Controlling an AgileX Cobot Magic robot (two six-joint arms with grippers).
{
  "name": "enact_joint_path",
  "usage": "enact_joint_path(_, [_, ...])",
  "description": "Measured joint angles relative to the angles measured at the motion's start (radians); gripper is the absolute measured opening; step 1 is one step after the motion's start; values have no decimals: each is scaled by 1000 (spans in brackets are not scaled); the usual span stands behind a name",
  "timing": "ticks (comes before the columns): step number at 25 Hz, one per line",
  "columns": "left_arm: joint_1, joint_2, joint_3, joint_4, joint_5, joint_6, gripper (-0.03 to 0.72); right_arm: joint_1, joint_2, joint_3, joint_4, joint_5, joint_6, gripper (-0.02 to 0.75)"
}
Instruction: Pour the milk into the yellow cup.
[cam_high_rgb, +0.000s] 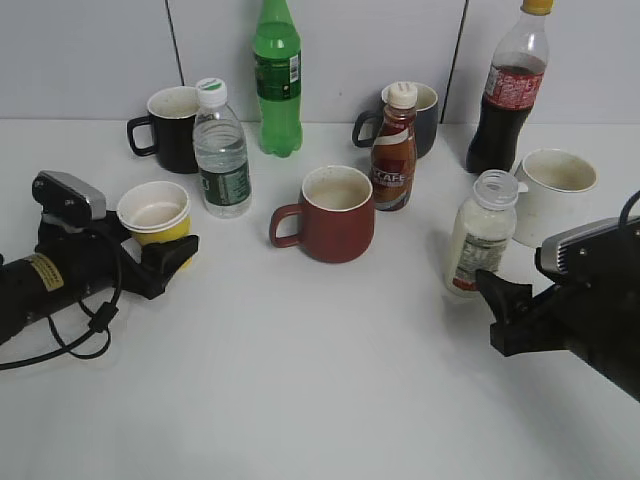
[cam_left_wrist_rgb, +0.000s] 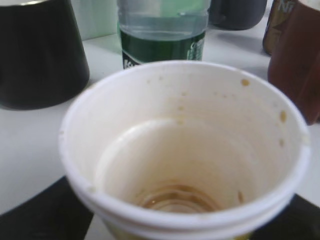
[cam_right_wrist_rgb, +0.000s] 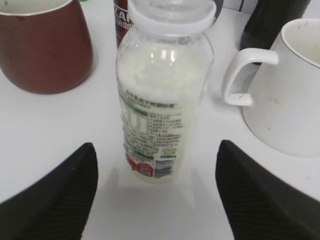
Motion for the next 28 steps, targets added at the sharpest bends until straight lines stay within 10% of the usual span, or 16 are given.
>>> enact_joint_path(11, [0, 31, -40, 14, 1, -2, 425, 0, 69, -54, -4, 0, 7, 555])
enact_joint_path(28, [0, -90, -3, 158, 2, -19, 400, 0, 205, -204, 56, -1, 54, 627])
